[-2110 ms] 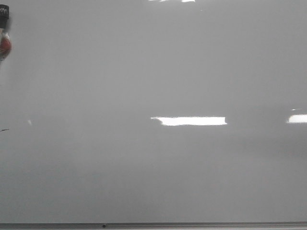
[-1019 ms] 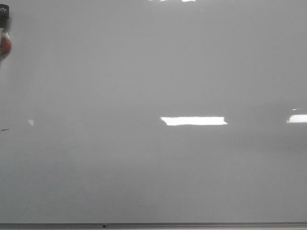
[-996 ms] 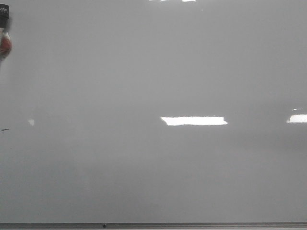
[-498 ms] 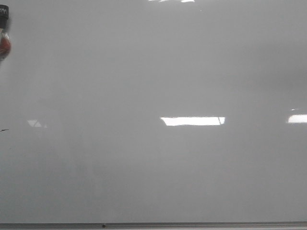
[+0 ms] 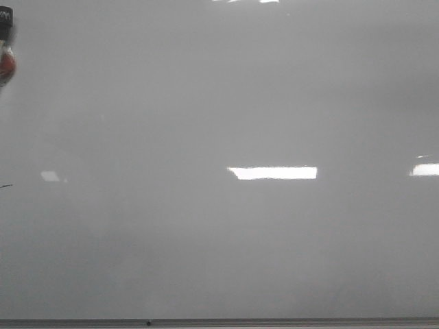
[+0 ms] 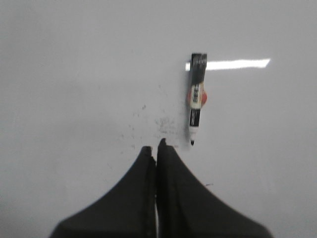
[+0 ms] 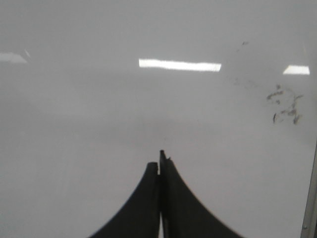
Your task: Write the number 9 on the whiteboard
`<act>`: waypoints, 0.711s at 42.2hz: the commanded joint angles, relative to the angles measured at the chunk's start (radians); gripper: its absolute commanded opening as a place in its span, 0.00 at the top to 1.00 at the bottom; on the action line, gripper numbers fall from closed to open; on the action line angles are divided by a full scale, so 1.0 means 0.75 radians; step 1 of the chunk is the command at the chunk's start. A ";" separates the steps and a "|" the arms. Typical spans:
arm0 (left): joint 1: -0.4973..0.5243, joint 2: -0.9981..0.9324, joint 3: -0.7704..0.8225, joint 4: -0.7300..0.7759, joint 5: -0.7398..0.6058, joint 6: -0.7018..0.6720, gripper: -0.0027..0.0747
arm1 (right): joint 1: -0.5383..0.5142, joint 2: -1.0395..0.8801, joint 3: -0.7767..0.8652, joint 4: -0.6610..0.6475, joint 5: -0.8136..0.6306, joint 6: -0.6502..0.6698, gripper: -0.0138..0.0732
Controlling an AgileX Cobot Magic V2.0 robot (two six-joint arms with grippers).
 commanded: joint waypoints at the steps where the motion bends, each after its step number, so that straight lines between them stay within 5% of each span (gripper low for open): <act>1: -0.011 0.065 0.006 -0.012 -0.077 -0.015 0.99 | -0.007 0.077 -0.018 -0.007 -0.075 -0.010 0.93; 13: -0.011 0.159 0.101 -0.012 -0.105 -0.015 0.99 | -0.007 0.219 0.010 0.001 -0.012 -0.056 0.88; 21: -0.011 0.217 0.118 -0.026 -0.181 -0.015 0.97 | -0.007 0.222 0.010 0.010 0.005 -0.086 0.48; 25: -0.011 0.258 0.118 -0.026 -0.212 -0.015 0.82 | -0.007 0.222 0.010 0.016 0.014 -0.086 0.26; 30: -0.011 0.323 0.110 -0.069 -0.268 -0.015 0.48 | -0.007 0.222 0.010 0.033 0.017 -0.086 0.18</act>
